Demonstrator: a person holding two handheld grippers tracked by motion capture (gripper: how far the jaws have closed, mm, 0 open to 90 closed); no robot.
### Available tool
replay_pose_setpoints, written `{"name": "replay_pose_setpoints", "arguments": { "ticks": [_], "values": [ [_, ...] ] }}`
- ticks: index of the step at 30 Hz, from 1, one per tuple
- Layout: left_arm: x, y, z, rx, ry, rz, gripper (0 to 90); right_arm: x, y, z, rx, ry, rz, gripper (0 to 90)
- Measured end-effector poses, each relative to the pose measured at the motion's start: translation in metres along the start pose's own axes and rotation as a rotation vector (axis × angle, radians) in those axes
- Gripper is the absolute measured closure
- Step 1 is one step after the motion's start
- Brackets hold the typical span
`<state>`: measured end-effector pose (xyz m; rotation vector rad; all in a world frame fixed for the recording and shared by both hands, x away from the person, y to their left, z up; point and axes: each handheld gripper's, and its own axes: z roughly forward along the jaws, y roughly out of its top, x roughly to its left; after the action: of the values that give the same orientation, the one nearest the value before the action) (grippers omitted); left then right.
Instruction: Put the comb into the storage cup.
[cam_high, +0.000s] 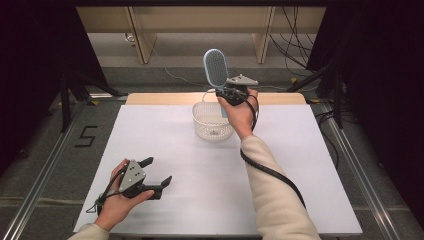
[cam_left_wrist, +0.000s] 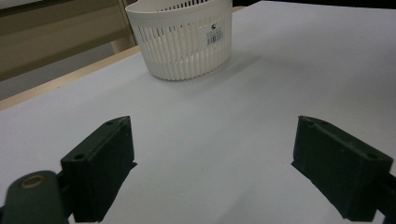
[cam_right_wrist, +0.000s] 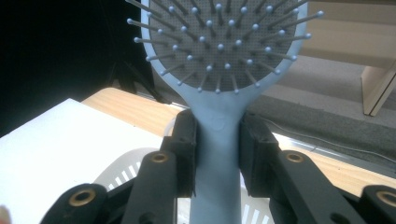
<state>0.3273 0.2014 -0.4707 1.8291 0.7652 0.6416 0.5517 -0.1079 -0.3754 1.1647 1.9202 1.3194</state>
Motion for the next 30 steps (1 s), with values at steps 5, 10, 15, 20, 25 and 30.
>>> {"name": "replay_pose_setpoints", "arguments": {
  "ticks": [5,10,15,20,25,30],
  "values": [
    [0.0000,-0.0001,0.0000,0.000,0.000,-0.001,12.1,0.0002,-0.0002,0.0010,-0.001,0.002,-0.001,70.3],
    [0.0001,-0.0001,-0.0001,-0.001,0.001,-0.001,12.1,-0.0005,-0.0016,0.0019,0.001,0.000,-0.001,70.3],
    [0.0002,0.0000,-0.0001,0.001,0.000,0.001,12.1,-0.0008,-0.0033,0.0028,0.008,-0.001,0.003,70.3],
    [0.0001,-0.0001,-0.0001,0.002,-0.001,0.002,12.1,-0.0011,-0.0047,0.0037,0.012,-0.001,0.002,70.3],
    [0.0003,-0.0001,-0.0002,0.002,0.000,0.002,12.1,-0.0010,-0.0064,0.0050,0.018,0.000,0.004,70.3],
    [0.0002,-0.0001,-0.0002,0.002,-0.001,0.002,12.1,-0.0016,-0.0072,0.0059,0.018,0.001,0.003,70.3]
  ]
}}
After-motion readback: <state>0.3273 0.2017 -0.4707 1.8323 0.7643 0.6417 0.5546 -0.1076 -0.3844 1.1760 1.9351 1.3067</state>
